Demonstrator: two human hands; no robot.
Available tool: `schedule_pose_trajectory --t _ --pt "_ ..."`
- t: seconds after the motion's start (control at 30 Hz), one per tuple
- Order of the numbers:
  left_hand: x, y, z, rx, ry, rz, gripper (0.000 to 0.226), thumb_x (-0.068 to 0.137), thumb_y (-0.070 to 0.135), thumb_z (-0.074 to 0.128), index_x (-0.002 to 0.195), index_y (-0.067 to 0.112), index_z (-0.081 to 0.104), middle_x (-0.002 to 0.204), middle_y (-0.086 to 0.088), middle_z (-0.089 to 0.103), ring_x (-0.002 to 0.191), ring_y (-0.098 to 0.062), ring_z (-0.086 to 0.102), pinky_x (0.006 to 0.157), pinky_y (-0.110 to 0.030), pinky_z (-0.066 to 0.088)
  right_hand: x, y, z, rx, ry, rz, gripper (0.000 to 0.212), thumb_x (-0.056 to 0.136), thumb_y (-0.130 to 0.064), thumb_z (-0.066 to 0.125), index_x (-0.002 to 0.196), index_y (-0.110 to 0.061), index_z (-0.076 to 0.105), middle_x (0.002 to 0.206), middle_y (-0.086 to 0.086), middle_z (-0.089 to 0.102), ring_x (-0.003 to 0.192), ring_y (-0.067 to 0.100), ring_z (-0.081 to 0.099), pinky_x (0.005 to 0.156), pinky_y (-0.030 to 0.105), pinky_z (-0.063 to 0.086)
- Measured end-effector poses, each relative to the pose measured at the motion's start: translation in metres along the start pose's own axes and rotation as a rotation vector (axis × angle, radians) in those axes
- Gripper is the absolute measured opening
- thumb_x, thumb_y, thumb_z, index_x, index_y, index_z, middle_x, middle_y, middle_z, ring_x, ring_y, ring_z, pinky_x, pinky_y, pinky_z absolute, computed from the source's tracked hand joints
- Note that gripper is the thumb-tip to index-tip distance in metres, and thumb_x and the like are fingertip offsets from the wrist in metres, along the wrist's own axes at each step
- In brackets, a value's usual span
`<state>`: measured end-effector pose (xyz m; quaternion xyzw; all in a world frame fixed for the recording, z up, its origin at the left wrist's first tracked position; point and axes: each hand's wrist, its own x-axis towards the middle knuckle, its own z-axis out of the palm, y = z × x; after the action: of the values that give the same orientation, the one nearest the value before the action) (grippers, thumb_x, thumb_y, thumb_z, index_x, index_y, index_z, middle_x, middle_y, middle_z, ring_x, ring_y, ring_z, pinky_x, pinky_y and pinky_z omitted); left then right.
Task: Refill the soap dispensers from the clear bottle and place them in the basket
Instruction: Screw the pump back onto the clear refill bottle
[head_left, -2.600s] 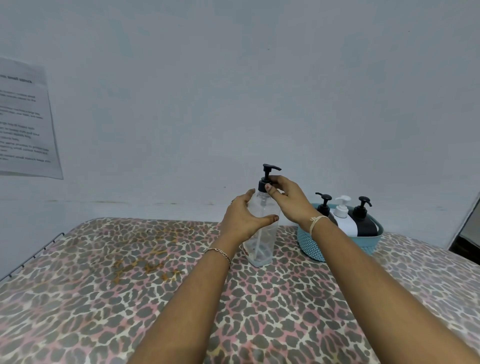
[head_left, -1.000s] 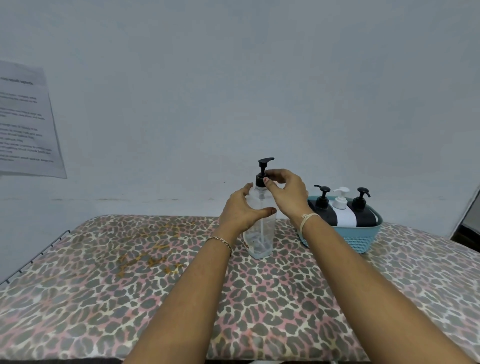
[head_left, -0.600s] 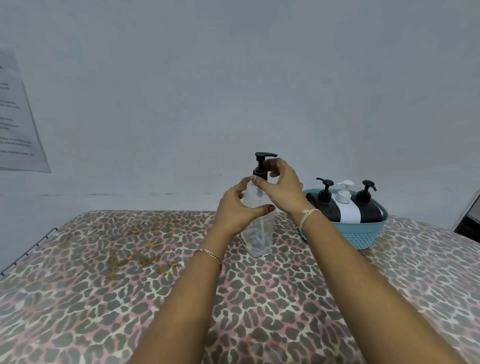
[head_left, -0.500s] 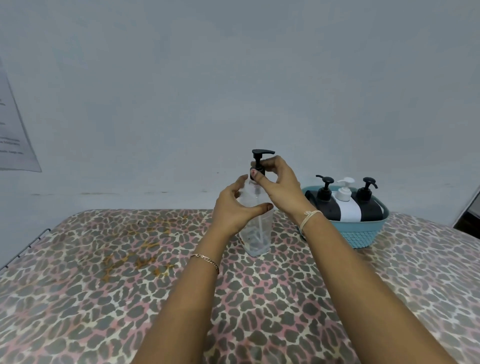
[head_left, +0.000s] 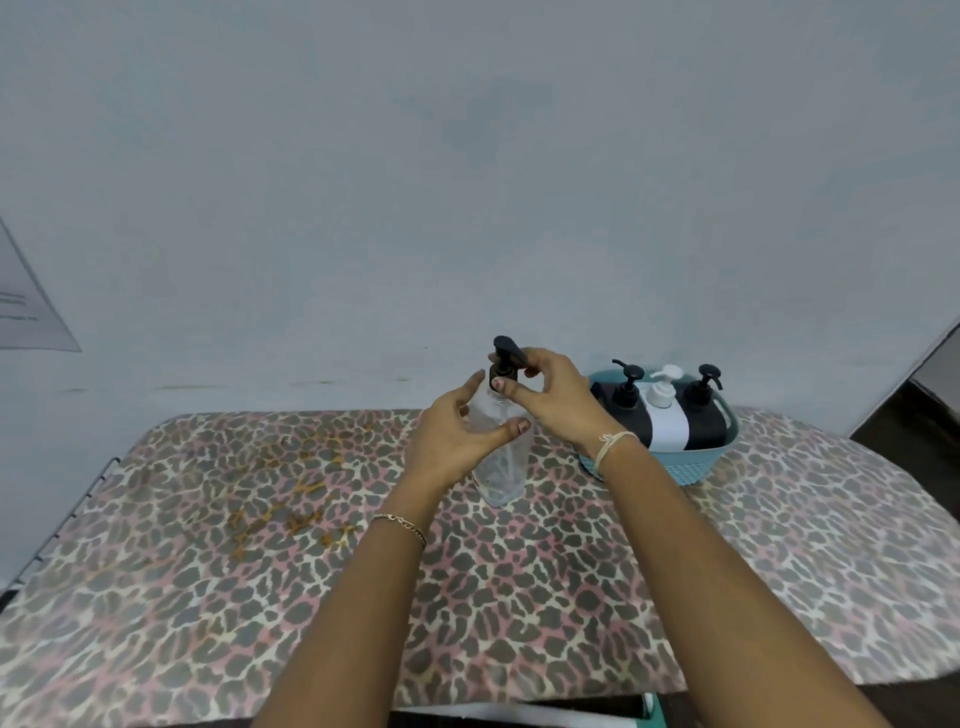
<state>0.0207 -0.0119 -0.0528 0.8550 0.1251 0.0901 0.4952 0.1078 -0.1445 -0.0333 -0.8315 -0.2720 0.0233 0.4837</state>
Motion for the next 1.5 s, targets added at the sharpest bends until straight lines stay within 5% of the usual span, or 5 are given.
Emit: schedule_pose_trajectory --t 0.2,0.57,0.77,1.3,1.5 --pt "0.002 0.021 -0.013 0.120 -0.099 -0.111 0.102 0.061 0.066 0.074 0.147 0.030 0.033 0.124 -0.011 0.065 0.103 -0.027 0.066 0.083 -0.039 0.056 0.001 -0.013 -0.013 -0.136 -0.119 0.058 0.036 0.089 -0.043 0.060 0.123 -0.032 0.062 0.124 -0.011 0.063 0.128 0.016 0.045 0.109 0.048 0.028" --pt "0.009 0.037 -0.019 0.093 -0.154 -0.193 0.079 0.057 0.055 0.081 0.128 0.029 0.059 0.118 -0.002 0.067 0.084 -0.018 0.067 0.079 -0.039 0.057 -0.014 -0.033 -0.004 -0.245 0.172 0.143 0.031 0.077 -0.047 0.074 0.096 -0.029 0.058 0.091 -0.018 0.059 0.103 0.008 0.049 0.090 0.030 0.023" --pt "0.011 0.031 -0.014 0.035 -0.136 -0.240 0.089 0.050 0.062 0.078 0.130 0.034 0.054 0.128 0.012 0.058 0.105 -0.014 0.061 0.090 -0.042 0.053 -0.020 -0.030 -0.008 -0.153 -0.064 0.103 0.046 0.093 -0.030 0.059 0.137 -0.033 0.045 0.121 -0.015 0.052 0.126 0.006 0.035 0.093 0.024 0.012" --pt "0.015 0.023 -0.024 -0.009 -0.171 -0.205 0.095 0.065 0.043 0.084 0.146 0.024 0.039 0.148 0.007 0.042 0.124 -0.019 0.054 0.099 -0.040 0.049 -0.020 -0.038 0.009 -0.173 0.188 0.247 0.037 0.080 -0.041 0.073 0.112 -0.027 0.061 0.104 -0.011 0.059 0.103 0.010 0.053 0.094 0.034 0.039" --pt "0.016 0.025 -0.026 0.119 -0.190 -0.171 0.095 0.064 0.057 0.077 0.146 0.030 0.035 0.149 0.011 0.041 0.111 -0.018 0.063 0.093 -0.038 0.052 -0.023 -0.045 0.011 -0.146 0.090 0.256 0.039 0.095 -0.021 0.056 0.133 -0.028 0.052 0.124 -0.006 0.057 0.123 0.013 0.043 0.098 0.028 0.019"
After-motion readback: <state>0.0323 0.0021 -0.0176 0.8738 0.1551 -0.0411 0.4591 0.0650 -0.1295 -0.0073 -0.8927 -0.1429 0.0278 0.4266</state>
